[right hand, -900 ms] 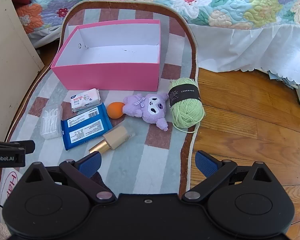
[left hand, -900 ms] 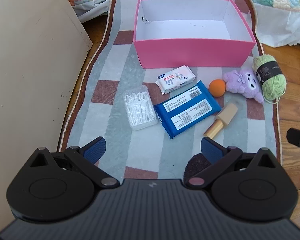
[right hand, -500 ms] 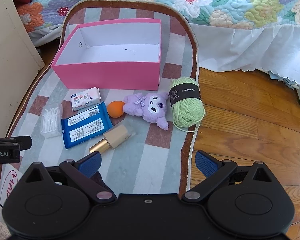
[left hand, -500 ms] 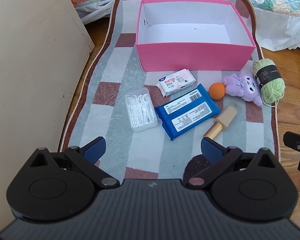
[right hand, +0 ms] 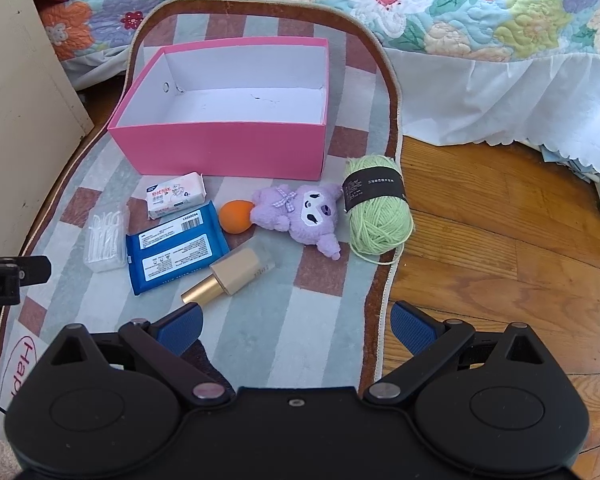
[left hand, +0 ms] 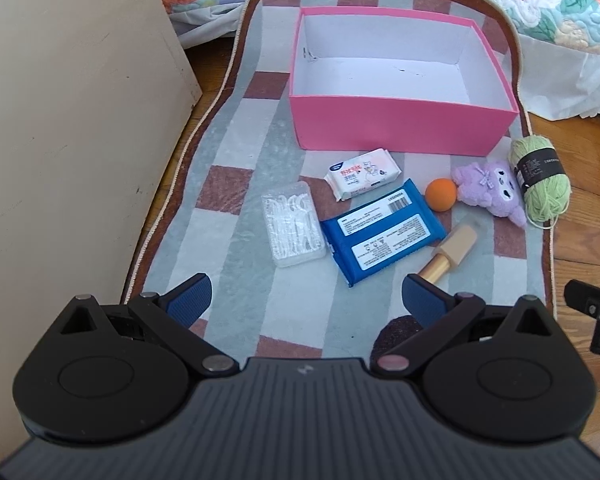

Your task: Organize objects

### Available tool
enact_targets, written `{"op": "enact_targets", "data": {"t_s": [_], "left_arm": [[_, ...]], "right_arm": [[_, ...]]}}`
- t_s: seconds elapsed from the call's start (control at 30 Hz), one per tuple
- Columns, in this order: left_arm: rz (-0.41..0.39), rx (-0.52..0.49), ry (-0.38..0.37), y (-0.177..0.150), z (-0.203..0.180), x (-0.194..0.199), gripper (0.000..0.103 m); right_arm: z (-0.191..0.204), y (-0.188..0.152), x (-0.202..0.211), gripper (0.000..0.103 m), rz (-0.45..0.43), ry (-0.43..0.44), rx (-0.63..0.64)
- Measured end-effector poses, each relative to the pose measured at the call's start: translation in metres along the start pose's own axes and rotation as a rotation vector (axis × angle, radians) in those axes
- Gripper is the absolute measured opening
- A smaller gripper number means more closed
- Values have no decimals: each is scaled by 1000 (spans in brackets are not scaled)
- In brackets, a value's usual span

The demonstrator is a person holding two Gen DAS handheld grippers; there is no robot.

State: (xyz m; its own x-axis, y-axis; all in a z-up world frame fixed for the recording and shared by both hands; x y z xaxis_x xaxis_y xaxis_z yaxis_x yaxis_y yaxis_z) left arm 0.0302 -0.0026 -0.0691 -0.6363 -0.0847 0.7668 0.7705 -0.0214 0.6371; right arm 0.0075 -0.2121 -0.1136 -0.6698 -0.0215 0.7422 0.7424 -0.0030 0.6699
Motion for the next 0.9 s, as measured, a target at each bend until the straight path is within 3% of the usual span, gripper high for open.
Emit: {"op": "enact_targets", "data": {"t_s": [0.2,0.9], "left_arm": [[-15,-42,44,3,3,0,103],[43,27,-48,-7,-7,3,103]], "right_arm": [[-4,0,-1,101,3,-8,-13],[-2,-3,0,101,14,8,-13]]}}
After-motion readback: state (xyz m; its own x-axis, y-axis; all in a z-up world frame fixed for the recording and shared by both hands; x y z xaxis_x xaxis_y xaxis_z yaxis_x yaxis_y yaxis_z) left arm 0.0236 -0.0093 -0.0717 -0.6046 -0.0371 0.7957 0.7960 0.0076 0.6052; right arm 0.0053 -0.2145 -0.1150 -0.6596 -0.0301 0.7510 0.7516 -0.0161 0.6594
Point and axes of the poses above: each gripper's, at about its wrist camera, not at the fingertips, and x roughly against the way its jaws point, z to its left, y to its top, the point moved 9 cm from there along -x, roughly the way its jaws point, and after that the axes turned 15 degrees about -z, right-handed, at the moved point
